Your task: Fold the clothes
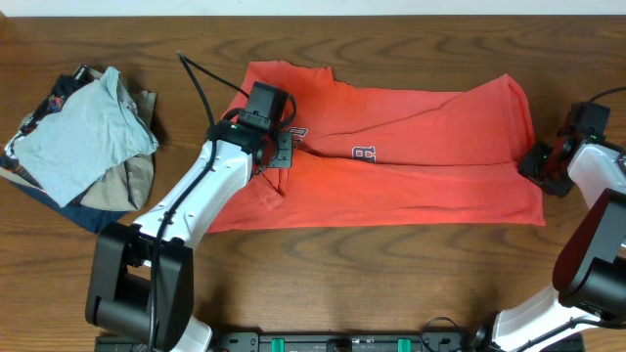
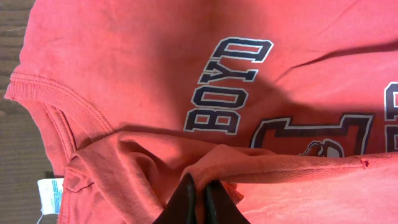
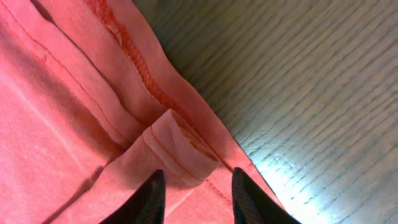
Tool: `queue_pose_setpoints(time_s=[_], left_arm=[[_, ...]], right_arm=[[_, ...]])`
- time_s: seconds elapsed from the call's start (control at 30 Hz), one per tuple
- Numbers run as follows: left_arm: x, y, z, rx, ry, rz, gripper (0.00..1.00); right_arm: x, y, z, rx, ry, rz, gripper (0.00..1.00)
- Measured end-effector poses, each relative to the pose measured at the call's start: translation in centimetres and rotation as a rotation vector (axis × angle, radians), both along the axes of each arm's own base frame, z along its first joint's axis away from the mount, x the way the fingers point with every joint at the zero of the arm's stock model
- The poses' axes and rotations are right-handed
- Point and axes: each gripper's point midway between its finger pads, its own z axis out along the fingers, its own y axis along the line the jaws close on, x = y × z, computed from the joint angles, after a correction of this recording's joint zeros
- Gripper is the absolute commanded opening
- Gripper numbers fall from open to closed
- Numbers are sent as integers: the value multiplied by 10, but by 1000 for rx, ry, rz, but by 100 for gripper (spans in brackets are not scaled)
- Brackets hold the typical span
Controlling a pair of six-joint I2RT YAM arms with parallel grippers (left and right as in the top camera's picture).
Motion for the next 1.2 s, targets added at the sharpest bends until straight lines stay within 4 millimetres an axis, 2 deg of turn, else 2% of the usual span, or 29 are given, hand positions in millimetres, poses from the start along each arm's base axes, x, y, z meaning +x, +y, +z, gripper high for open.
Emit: queue_pose_setpoints(time_s=[0.13,0.43,0.7,0.93,1.1,1.2], left_arm=[[0,0,0,0,1,0,7],[0,0,0,1,2,0,7],[0,0,0,1,2,0,6],[-1,0,0,1,3,0,7],[-1,0,0,1,3,0,7],[-1,0,0,1,3,0,7]], right_arm=[[1,-1,0,-3,-3,-10,25],[1,-2,0,-5,-6,-17,34],[3,-2,-2,-10,-19,-17,31],[-2,2,-9,-4,-5,-15,24],[-1,1,-9,-5,-12,-18,4],[0,1,-9,-5,-15,-24,1]])
